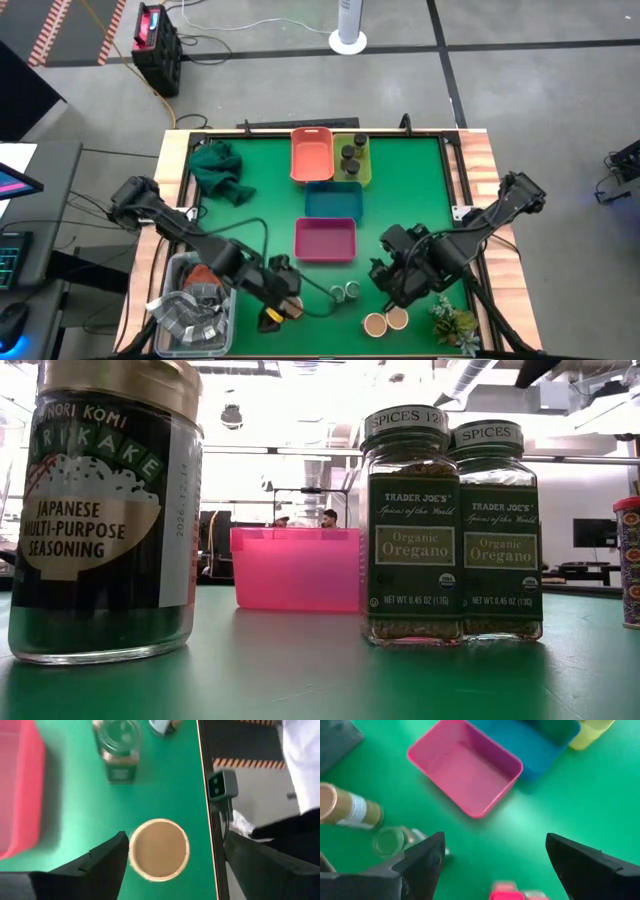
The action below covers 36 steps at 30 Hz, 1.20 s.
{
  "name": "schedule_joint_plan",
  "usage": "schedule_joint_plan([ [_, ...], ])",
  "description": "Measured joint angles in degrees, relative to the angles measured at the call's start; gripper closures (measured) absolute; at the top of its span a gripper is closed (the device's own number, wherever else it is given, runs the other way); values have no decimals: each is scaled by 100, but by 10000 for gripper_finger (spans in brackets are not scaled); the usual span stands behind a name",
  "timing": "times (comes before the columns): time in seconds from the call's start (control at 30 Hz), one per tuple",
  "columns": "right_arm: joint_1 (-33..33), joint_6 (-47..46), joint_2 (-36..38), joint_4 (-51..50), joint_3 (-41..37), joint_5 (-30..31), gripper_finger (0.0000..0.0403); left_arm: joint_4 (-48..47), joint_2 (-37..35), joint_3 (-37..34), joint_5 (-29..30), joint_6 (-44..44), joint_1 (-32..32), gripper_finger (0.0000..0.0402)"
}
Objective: Sort spices by type
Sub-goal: Put the left gold seasoning bottle into the orange bin
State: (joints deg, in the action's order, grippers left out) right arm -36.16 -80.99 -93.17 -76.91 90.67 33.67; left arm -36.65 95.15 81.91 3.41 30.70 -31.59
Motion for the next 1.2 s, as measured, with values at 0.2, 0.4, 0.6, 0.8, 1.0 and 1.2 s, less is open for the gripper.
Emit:
schedule_joint_plan([
  [0.2,-63,-25,-271,-60,0,116,33,-449,480,454,-130,-121,32,35],
  [0.4,-62,42,-548,-58,0,153,33,-1060,619,532,323,-121,-4,7],
  [0.6,-59,39,-544,-8,0,235,33,-987,615,522,417,-306,-71,6],
  [0.8,-59,15,-509,-28,0,277,33,-796,615,520,111,-119,-117,6],
  [1.0,-59,-14,-509,-21,0,382,33,-594,868,518,106,-328,-258,6],
  [1.2,-57,-20,-509,-42,0,400,33,-650,1189,531,346,-326,-274,6],
])
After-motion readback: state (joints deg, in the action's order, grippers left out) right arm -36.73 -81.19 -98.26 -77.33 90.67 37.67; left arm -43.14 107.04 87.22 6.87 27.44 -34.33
